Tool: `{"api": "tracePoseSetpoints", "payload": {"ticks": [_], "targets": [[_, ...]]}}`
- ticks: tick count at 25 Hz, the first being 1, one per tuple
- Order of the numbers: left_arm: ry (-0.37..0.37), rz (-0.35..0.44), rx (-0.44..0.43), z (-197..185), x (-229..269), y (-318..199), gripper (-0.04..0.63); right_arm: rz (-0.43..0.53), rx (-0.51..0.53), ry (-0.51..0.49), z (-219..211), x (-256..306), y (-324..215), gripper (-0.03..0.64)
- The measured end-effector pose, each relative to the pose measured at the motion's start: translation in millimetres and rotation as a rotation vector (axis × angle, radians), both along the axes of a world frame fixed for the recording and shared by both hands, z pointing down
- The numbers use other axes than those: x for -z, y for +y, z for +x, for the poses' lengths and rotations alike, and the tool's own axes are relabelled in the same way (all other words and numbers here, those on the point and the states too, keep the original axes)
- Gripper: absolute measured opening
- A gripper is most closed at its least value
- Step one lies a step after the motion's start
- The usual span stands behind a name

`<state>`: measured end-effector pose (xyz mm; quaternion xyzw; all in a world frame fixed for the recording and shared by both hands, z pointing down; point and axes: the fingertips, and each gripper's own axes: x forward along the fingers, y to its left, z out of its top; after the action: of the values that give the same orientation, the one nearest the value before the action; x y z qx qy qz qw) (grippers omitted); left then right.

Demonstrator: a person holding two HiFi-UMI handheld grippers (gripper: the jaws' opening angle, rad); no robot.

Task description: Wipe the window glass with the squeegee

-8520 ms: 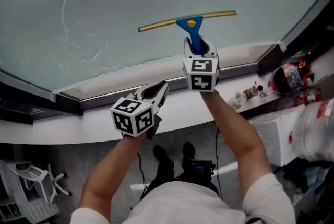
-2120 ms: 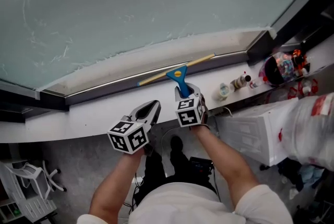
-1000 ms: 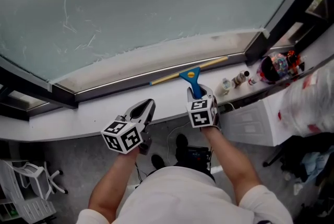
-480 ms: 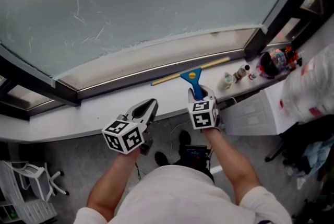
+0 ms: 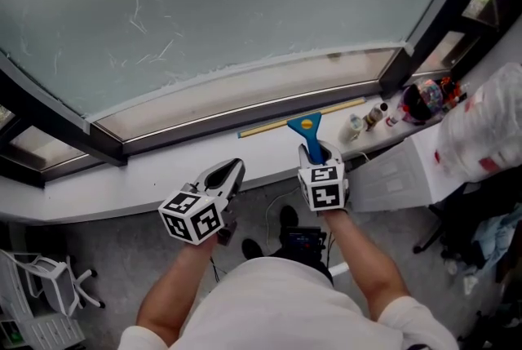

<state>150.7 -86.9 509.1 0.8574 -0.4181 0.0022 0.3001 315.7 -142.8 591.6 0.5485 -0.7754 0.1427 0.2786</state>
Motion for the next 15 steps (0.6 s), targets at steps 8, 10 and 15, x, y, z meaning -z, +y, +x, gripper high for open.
{"api": "tracePoseSetpoints", "payload": {"ticks": [8,10,15], "targets": [[0.022,-0.001,0.013,-19.9,0.0,28.7,0.034,0.025,-0.029,-0.012,3.2,17.8,32.8,0.126],[0.021,0.006,0.011,-22.1,0.7,36.0,0.034,0.022,-0.034,-0.015,4.5,18.7,41.2,0.126],[0.046,-0.011,0.021,-35.1,-3.1,52.5,0.034,0.011,-0.059,-0.041,7.3,23.9,58.3,0.126]]}}
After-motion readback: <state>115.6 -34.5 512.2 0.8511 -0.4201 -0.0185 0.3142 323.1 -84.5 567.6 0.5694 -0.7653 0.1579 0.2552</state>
